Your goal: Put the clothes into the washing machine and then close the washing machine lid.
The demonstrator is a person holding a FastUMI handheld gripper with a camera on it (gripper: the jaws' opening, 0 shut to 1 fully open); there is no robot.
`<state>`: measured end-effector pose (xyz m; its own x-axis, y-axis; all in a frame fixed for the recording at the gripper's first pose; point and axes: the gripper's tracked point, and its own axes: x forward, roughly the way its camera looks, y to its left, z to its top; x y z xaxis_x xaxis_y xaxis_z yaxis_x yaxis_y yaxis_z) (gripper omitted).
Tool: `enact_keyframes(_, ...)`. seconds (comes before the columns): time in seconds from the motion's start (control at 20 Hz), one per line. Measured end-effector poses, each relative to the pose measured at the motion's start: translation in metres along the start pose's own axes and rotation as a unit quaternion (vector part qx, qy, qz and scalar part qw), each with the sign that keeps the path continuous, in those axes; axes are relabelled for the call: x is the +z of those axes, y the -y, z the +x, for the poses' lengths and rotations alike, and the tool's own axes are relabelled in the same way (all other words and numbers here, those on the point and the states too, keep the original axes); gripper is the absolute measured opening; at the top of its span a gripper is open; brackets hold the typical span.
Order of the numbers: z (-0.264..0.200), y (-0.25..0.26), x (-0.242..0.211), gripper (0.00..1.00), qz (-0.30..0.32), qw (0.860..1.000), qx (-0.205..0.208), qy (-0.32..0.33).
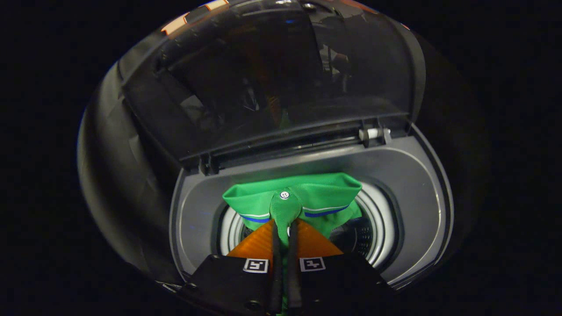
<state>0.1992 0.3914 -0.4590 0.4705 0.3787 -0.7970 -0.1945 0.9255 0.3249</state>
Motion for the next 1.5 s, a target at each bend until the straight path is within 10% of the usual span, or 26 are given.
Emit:
enact_keyframes(0.6,0.023,0.016,-0.012,0.17,-0.013,0.999,-0.038,-0.027)
enact_keyframes(0.85,0.015,0.021,-0.014,0.99,-0.03,0.998,-0.051,-0.028)
enact_keyframes(1.5,-0.058,0.005,0.025,0.99,-0.073,0.995,-0.046,0.039)
